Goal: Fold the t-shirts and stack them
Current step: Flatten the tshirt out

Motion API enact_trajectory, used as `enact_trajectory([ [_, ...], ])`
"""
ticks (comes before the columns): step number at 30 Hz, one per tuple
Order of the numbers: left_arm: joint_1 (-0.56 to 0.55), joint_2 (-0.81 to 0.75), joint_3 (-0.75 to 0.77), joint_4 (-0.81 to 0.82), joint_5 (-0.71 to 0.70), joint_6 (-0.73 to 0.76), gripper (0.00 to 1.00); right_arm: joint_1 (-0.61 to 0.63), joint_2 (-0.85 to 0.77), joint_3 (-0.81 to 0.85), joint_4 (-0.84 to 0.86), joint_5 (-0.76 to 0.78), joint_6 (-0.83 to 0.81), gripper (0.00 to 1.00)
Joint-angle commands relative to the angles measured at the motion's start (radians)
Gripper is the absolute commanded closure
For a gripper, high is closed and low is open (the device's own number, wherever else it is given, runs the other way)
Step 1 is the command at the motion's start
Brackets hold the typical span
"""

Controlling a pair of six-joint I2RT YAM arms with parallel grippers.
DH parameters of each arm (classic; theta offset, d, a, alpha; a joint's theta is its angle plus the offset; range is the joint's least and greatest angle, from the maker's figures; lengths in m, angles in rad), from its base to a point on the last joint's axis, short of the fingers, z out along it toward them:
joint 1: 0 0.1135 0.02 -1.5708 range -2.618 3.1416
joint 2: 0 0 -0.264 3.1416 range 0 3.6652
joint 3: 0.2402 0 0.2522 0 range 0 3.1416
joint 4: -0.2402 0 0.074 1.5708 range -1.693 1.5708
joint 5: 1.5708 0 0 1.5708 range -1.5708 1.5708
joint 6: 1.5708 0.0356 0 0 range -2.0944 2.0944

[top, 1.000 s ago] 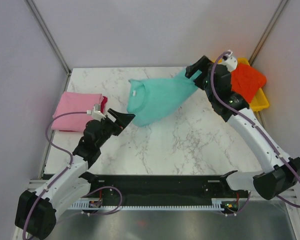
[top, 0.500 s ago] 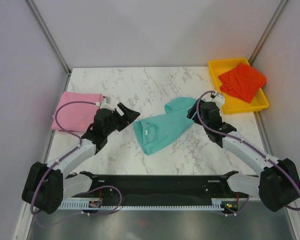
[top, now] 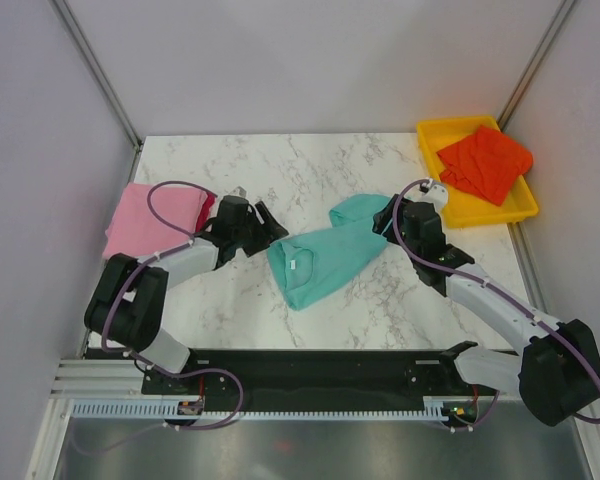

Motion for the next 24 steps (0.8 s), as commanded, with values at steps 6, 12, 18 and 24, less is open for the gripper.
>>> enact_trajectory([
  [6, 0.005, 0.082, 0.053, -0.049, 0.073, -0.011, 0.25, 0.004, -0.027, -0.005, 0.031, 0.011, -0.006, 0.31],
  [12, 0.011, 0.224, 0.120, 0.019, 0.200, 0.008, 0.90, 0.002, -0.030, -0.005, 0.031, 0.014, -0.005, 0.34],
  [18, 0.013, 0.055, 0.095, 0.025, 0.071, 0.072, 0.98, 0.004, -0.019, -0.005, 0.029, 0.022, -0.006, 0.36],
  [24, -0.002, -0.313, -0.060, 0.024, -0.190, 0.139, 0.98, 0.005, -0.008, -0.001, 0.026, 0.048, -0.015, 0.36],
])
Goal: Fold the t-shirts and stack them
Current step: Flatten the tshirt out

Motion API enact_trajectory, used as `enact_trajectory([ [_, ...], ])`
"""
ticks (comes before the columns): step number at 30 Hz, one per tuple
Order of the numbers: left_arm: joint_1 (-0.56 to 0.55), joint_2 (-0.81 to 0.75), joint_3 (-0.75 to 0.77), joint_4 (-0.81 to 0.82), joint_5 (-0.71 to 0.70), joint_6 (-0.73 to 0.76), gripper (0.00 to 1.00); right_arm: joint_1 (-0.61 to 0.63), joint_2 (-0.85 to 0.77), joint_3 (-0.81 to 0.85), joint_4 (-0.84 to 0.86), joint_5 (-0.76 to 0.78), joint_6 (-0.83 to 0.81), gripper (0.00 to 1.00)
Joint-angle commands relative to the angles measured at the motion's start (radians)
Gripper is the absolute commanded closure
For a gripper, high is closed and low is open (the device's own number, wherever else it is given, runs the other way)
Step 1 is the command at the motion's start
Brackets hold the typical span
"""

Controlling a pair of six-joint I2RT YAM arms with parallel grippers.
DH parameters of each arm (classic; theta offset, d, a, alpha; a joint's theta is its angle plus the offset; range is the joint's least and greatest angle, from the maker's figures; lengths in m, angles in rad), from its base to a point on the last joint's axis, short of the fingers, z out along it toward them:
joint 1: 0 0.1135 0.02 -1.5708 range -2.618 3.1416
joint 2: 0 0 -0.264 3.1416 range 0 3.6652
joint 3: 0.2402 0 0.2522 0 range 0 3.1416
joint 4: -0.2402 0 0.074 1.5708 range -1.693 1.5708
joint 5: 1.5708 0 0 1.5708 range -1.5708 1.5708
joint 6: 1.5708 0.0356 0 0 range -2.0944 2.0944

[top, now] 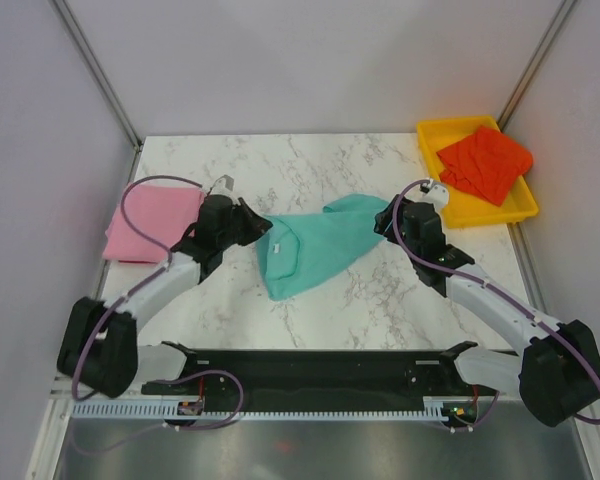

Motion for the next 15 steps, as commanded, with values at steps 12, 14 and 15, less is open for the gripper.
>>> enact_trajectory([
  [12, -0.016, -0.438, -0.244, 0.093, -0.378, 0.025, 0.98, 0.004, 0.255, 0.122, 0.036, -0.010, -0.090, 0.24],
  [14, -0.016, -0.444, -0.255, 0.123, -0.346, 0.030, 0.98, 0.004, 0.318, 0.148, 0.038, -0.025, -0.093, 0.23],
  [15, -0.016, -0.443, -0.255, 0.125, -0.335, 0.034, 0.98, 0.004, 0.335, 0.156, 0.038, -0.026, -0.091, 0.22],
])
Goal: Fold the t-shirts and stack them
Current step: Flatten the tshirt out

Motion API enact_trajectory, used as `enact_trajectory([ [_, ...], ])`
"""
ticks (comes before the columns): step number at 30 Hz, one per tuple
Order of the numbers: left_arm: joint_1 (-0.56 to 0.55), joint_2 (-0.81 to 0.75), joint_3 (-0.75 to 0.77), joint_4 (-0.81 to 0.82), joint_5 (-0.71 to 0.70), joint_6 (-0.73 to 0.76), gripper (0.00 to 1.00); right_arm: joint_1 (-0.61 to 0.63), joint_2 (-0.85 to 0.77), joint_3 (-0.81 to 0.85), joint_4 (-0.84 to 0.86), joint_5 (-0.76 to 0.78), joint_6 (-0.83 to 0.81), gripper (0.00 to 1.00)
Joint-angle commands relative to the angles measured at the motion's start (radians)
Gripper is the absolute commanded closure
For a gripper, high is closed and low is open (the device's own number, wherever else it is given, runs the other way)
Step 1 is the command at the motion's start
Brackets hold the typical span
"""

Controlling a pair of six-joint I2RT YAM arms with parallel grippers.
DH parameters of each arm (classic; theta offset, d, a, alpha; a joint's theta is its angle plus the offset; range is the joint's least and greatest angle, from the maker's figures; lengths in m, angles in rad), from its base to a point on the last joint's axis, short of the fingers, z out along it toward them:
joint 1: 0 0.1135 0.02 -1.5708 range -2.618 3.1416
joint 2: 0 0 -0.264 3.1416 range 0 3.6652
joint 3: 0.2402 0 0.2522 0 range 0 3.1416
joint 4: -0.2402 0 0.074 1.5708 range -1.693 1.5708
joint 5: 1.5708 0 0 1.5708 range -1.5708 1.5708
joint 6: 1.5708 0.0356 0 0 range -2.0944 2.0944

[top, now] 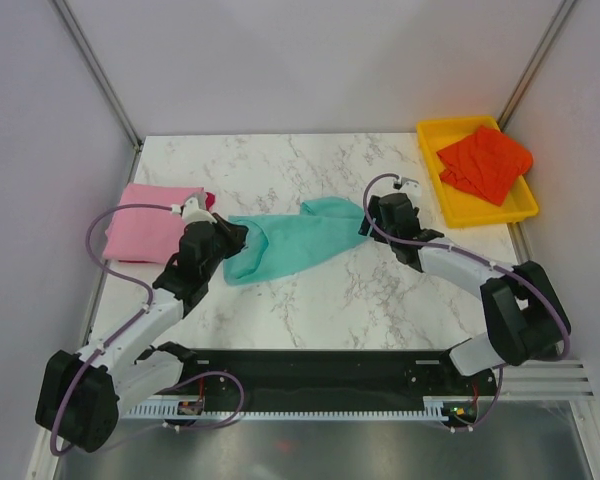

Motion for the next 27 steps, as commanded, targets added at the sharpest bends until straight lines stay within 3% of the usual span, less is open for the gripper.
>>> enact_trajectory([
  [1, -0.002, -0.025, -0.005, 0.054, -0.006, 0.026, 0.98, 0.002, 0.068, 0.067, 0.029, -0.019, -0.019, 0.21],
  [6, -0.002, -0.100, -0.048, 0.158, 0.106, 0.059, 0.98, -0.001, 0.094, 0.081, 0.031, 0.023, 0.002, 0.14],
  [9, -0.002, -0.178, -0.108, 0.246, 0.157, 0.073, 0.98, -0.024, 0.103, 0.073, 0.042, 0.009, 0.030, 0.02],
  [13, -0.004, -0.262, -0.143, 0.247, 0.137, 0.067, 0.98, -0.076, 0.141, 0.052, 0.144, -0.115, 0.067, 0.02],
  [19, -0.004, -0.318, -0.165, 0.249, 0.135, 0.050, 0.98, -0.117, 0.251, 0.101, 0.163, -0.238, 0.121, 0.02],
  [23, -0.002, -0.330, -0.167, 0.252, 0.152, 0.043, 0.98, -0.128, 0.286, 0.107, 0.177, -0.284, 0.139, 0.07],
  [26, -0.004, -0.327, -0.168, 0.255, 0.158, 0.038, 0.98, -0.134, 0.294, 0.103, 0.189, -0.310, 0.144, 0.20],
  [27, -0.004, -0.327, -0.168, 0.255, 0.158, 0.035, 0.98, -0.134, 0.292, 0.103, 0.191, -0.309, 0.145, 0.28],
])
